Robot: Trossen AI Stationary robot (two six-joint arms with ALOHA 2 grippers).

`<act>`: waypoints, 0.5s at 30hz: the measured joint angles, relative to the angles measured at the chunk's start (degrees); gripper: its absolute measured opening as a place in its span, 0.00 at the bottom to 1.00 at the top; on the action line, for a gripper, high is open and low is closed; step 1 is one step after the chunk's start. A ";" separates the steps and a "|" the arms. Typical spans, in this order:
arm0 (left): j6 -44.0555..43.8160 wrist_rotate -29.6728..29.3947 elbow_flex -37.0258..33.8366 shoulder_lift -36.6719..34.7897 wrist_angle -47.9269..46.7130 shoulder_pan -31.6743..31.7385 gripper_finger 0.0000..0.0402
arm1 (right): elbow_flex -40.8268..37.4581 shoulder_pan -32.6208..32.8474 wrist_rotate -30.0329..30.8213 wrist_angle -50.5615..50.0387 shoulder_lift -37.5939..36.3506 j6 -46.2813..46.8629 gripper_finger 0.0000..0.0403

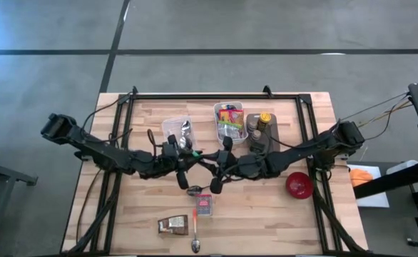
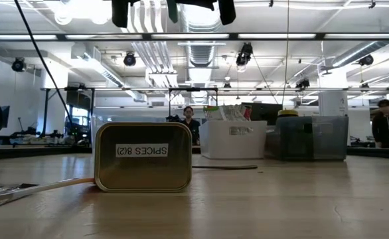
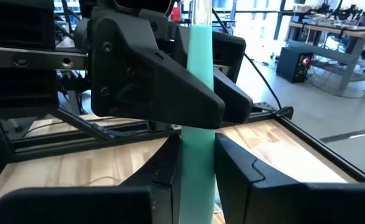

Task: Pick & Place Food Item
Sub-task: Put the green spoon into the transparent bin

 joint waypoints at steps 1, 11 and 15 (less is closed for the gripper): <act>-0.01 0.13 0.00 0.00 -0.16 -0.02 0.10 | -0.03 0.08 -0.02 0.00 0.00 -0.28 0.15; -3.67 1.33 0.48 -2.52 -8.27 -0.11 0.07 | -0.12 0.32 -6.01 -1.16 -0.02 -0.55 0.50; -6.47 0.78 1.59 -6.33 -16.87 -0.06 0.06 | -0.04 0.36 -6.09 -4.95 -0.41 1.85 0.60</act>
